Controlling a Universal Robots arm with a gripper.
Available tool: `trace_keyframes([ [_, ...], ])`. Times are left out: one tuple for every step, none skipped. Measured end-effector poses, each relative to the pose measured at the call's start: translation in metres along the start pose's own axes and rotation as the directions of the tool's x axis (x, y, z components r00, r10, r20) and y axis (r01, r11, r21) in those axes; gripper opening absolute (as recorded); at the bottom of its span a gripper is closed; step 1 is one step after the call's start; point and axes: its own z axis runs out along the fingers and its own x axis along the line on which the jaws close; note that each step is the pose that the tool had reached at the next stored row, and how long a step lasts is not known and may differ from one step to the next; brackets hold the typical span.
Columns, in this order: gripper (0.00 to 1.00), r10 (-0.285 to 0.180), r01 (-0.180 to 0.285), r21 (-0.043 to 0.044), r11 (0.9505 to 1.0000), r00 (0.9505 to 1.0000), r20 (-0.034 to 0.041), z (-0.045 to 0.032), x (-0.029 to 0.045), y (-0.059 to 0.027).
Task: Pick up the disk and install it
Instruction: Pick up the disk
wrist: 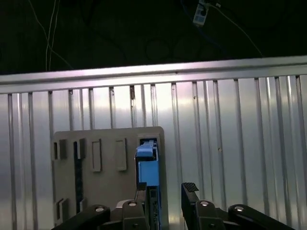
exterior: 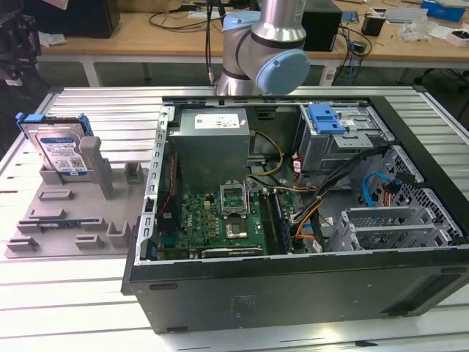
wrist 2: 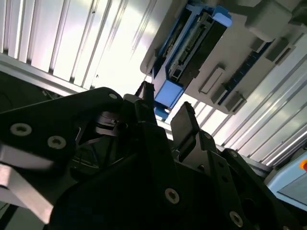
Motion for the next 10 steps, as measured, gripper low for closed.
trace_keyframes([
  [0.42,-0.011,0.011,0.0003,0.9999,0.9999,-0.0015,0.0002,0.0,0.0001],
  [0.42,-0.021,0.021,0.0007,0.9998,0.9998,-0.003,0.0008,0.0,0.0002],
  [0.42,-0.038,0.038,0.0011,0.9993,0.9993,-0.0049,0.0018,0.0,0.0006],
  [0.42,-0.045,0.045,0.0012,0.999,0.999,-0.0055,0.0025,0.0,0.0011],
  [0.42,-0.051,0.051,0.0012,0.9987,0.9987,-0.006,0.0031,0.0,0.0016],
  [0.42,-0.059,0.059,0.0016,0.9983,0.9982,-0.0066,0.0042,0.0001,0.0025],
  [0.42,-0.064,0.064,0.0018,0.998,0.998,-0.0069,0.0048,0.0001,0.0032],
  [0.42,-0.069,0.069,0.0018,0.9976,0.9976,-0.0077,0.0052,0.0002,0.0042],
  [0.42,-0.073,0.073,0.002,0.9974,0.9973,-0.0086,0.0054,0.0003,0.0051],
  [0.42,-0.076,0.077,0.002,0.9971,0.997,-0.01,0.0056,0.0004,0.0062],
])
